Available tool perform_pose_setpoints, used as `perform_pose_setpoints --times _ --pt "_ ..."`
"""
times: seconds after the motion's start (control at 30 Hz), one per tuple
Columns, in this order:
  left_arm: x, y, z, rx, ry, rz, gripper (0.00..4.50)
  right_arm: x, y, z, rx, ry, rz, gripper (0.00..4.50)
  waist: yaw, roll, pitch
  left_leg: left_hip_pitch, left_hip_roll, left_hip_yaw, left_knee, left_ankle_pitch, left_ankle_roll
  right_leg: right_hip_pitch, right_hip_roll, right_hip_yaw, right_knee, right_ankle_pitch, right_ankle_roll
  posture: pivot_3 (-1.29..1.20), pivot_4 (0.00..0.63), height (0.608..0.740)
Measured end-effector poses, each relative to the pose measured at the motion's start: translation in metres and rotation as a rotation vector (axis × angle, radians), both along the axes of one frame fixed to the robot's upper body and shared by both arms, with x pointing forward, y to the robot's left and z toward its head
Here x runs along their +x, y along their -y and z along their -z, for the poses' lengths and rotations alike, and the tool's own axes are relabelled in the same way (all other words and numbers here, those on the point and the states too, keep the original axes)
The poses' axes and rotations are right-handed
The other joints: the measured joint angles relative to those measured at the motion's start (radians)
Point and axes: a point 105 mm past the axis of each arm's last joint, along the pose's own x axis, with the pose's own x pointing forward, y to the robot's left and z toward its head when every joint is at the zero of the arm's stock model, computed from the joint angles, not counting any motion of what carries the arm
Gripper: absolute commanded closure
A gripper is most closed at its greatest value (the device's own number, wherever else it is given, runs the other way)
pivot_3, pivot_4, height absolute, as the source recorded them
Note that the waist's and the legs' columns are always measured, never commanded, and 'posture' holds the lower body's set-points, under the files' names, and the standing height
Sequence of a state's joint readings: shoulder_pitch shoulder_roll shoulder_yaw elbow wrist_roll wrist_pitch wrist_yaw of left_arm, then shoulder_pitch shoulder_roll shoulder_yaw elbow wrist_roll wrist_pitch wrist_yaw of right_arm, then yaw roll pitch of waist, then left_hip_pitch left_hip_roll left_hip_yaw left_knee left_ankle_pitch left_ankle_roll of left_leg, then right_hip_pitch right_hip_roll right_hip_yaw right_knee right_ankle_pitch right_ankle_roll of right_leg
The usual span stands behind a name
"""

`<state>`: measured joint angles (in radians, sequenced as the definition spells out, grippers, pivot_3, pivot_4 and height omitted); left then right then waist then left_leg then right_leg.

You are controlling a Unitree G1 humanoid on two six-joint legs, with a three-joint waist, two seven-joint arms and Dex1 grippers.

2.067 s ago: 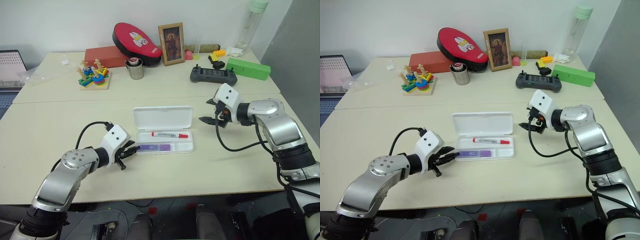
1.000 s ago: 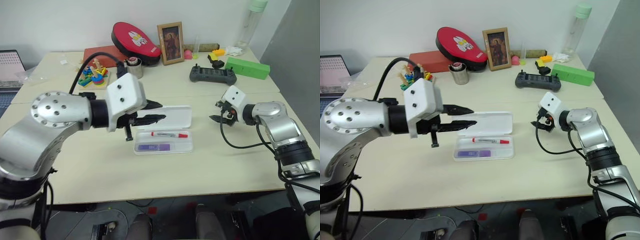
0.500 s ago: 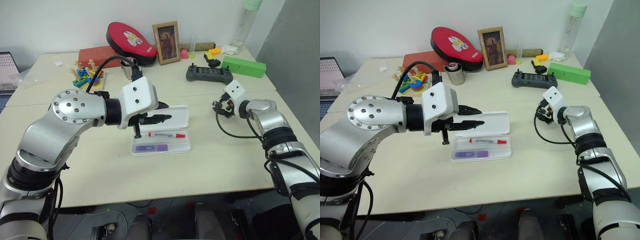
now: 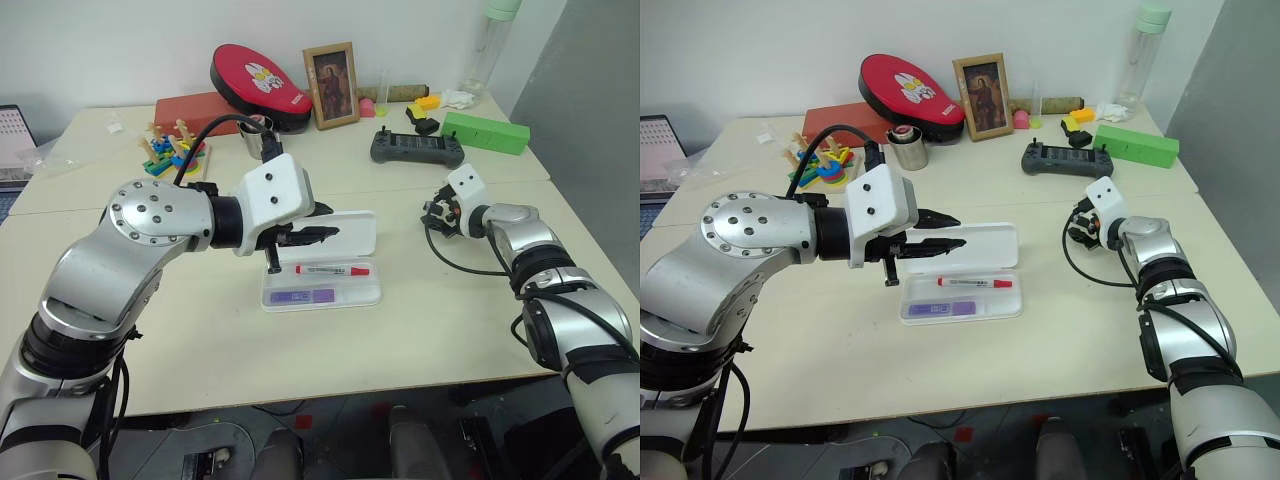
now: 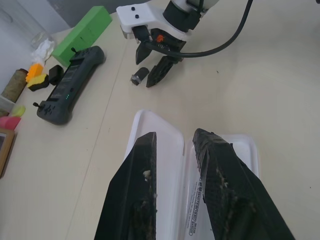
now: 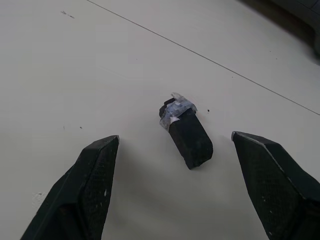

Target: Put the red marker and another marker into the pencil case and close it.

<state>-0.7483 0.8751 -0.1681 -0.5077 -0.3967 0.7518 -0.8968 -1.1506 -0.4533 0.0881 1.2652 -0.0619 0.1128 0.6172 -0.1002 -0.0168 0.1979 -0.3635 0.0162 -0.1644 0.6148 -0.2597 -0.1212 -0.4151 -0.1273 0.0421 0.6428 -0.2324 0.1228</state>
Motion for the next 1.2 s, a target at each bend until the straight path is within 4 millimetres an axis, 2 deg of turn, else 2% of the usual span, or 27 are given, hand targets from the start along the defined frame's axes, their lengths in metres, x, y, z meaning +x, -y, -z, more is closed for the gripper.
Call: perform_pose_setpoints --times 0.37,0.43,0.87,0.97,1.2 --pt "0.001 0.000 0.000 0.000 0.000 -0.005 3.27 -0.002 0.006 0.005 0.062 -0.032 0.035 4.26 -0.012 0.000 0.000 0.000 0.000 0.000 0.000 0.000 0.000 0.000 0.000 0.000 0.000 0.000 0.000 0.00 0.150 0.740" --pt "0.001 -0.001 0.000 -0.001 -0.002 -0.008 3.27 -0.002 0.006 0.005 0.061 -0.032 0.033 4.49 -0.013 0.000 0.000 0.000 0.000 0.000 0.000 0.000 0.000 0.000 0.000 0.000 0.000 0.000 0.000 0.00 0.150 0.740" --pt "0.003 -0.003 0.004 -0.005 -0.011 -0.024 3.27 -0.004 0.002 0.004 0.002 -0.039 -0.028 4.49 -0.014 0.000 0.000 0.000 0.000 0.000 0.000 0.000 0.000 0.000 0.000 0.000 0.000 0.000 0.000 0.00 0.150 0.740" --pt "0.003 -0.003 0.005 -0.005 -0.013 -0.026 3.27 -0.004 -0.002 -0.001 -0.030 -0.032 -0.074 3.96 -0.014 0.000 0.000 0.000 0.000 0.000 0.000 0.000 0.000 0.000 0.000 0.000 0.000 0.000 0.000 0.00 0.150 0.740" --pt "0.003 -0.003 0.005 -0.006 -0.014 -0.026 3.27 -0.004 0.003 -0.010 -0.094 -0.008 -0.096 2.36 -0.014 0.000 0.000 0.000 0.000 0.000 0.000 0.000 0.000 0.000 0.000 0.000 0.000 0.000 0.000 0.00 0.150 0.740"
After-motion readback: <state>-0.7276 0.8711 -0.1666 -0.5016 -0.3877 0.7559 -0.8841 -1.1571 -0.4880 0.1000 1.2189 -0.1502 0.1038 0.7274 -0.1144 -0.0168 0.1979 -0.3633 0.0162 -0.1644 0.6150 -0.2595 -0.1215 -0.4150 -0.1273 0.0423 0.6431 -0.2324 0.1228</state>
